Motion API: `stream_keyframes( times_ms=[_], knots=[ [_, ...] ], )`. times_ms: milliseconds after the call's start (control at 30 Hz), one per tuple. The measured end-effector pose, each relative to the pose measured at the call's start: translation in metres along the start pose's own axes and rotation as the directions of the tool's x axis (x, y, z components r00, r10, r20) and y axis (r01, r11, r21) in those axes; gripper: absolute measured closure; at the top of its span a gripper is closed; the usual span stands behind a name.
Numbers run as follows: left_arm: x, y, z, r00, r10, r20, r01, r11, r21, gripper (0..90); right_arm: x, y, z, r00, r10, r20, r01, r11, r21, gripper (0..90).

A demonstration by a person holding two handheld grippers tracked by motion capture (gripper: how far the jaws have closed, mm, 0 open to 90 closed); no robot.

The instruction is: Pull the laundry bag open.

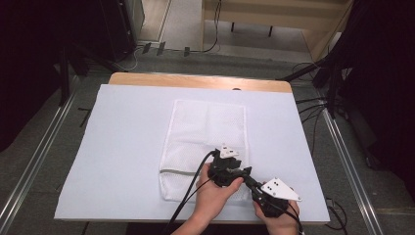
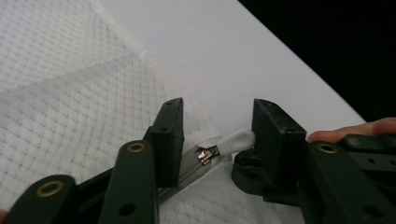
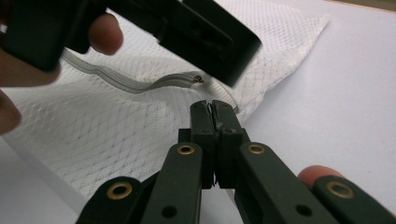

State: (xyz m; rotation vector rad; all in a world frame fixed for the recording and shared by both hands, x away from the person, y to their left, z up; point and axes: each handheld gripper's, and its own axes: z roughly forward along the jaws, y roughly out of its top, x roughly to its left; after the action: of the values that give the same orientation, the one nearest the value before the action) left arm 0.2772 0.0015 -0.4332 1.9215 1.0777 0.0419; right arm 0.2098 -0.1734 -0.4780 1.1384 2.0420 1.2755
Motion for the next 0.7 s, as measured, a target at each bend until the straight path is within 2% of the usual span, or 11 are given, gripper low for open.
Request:
stream_keyframes(
  times_ms=[100, 300, 600, 700],
  knots=[
    [0.007, -0.001, -0.006, 0.9988, -0.022, 0.043, 0.023, 0.9997, -0.008, 66.3, 0.000, 0.000, 0.000, 1.0000, -0.002, 0.004, 0.002, 1.000, 0.000, 90.0],
    [0.017, -0.007, -0.012, 0.9959, -0.046, 0.078, 0.046, 0.9989, -0.003, 81.1, 0.000, 0.000, 0.000, 1.0000, 0.002, 0.006, -0.002, 1.000, -0.005, 90.0],
    [0.022, -0.011, -0.016, 0.9924, -0.039, 0.117, 0.039, 0.9992, -0.002, 87.6, 0.000, 0.000, 0.000, 0.9999, 0.004, 0.010, -0.004, 1.000, -0.014, 90.0],
    [0.022, -0.012, -0.016, 0.9937, -0.027, 0.109, 0.027, 0.9996, -0.001, 87.8, 0.000, 0.001, -0.001, 0.9999, 0.005, 0.009, -0.005, 1.000, -0.012, 90.0]
  ],
)
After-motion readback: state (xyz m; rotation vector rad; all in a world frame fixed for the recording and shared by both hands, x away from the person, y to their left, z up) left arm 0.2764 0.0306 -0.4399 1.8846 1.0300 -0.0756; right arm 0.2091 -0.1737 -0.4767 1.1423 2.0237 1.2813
